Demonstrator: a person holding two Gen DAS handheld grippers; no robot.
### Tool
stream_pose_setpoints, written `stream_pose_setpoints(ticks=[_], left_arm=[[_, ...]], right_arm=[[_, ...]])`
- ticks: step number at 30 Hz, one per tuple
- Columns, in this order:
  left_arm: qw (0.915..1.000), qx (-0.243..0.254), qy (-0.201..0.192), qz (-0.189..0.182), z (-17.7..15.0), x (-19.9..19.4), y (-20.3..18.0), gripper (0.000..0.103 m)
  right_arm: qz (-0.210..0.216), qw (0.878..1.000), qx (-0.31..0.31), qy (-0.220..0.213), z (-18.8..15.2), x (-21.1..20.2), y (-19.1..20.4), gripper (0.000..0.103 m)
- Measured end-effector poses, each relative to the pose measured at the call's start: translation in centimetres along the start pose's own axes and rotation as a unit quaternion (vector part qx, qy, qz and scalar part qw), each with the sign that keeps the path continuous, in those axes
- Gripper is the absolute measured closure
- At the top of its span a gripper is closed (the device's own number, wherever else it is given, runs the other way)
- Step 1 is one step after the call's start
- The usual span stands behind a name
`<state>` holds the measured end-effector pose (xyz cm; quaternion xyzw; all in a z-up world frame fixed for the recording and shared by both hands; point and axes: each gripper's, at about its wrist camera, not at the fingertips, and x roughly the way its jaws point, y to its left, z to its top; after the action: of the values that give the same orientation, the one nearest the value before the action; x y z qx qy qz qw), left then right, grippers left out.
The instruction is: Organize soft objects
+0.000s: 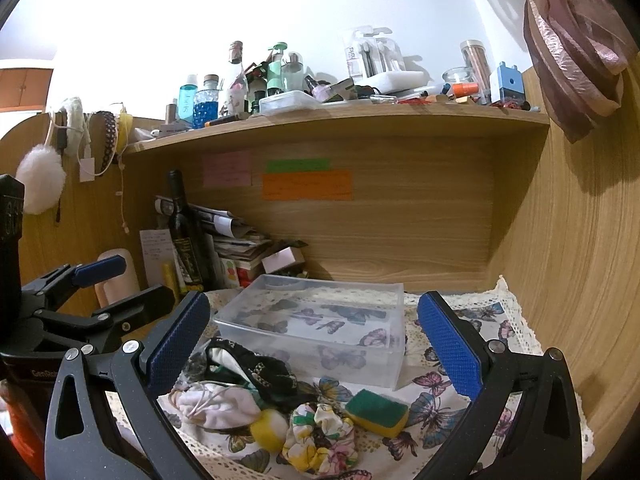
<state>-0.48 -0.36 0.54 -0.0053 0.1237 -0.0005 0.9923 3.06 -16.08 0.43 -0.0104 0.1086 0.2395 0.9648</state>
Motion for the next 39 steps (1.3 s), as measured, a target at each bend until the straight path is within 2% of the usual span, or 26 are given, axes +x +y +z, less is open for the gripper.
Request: stream_pose_setpoints(ticks=[18,20,21,23,25,29,36,39], left_arm=[[0.9999,-0.010,0.002,-0.007,-0.3,0.8,0.9,0.000],[0.9997,-0.019,0.010,-0.009,-0.4,1.2,1.5,0.006],[0.9995,-0.024,0.018,-0.009,-0.4,1.5,2.0,0.014],[0.9990,-0.030,0.032,-0.006,-0.7,2.1,2.8,0.020],[0.9982,-0.039,0.047,-0.002,-1.0,2.8,3.9,0.021],[0.9953,-0.049,0.082,0.009,-2.3,4.1,5.9,0.031],[0.9844,-0.063,0.164,0.003,-6.1,6.8,7.7,0.037],[0.9798,-0.065,0.189,-0.008,-7.6,7.6,7.5,0.038]], right_arm=[[0.003,1.000,0.007,0.011,-0.2,0.8,-0.3,0.000],[0.004,1.000,0.014,0.017,-0.4,1.2,-0.8,0.000],[0.004,1.000,0.016,0.020,-0.5,1.3,-1.0,0.000],[0.001,0.999,0.019,0.029,-0.7,1.7,-1.7,0.001],[-0.005,0.999,0.020,0.041,-1.1,2.2,-2.4,0.006],[-0.015,0.997,0.017,0.077,-2.1,3.4,-3.7,0.016],[-0.019,0.989,0.010,0.146,-4.6,5.7,-5.5,0.027],[-0.015,0.984,0.008,0.175,-5.8,6.7,-5.8,0.027]])
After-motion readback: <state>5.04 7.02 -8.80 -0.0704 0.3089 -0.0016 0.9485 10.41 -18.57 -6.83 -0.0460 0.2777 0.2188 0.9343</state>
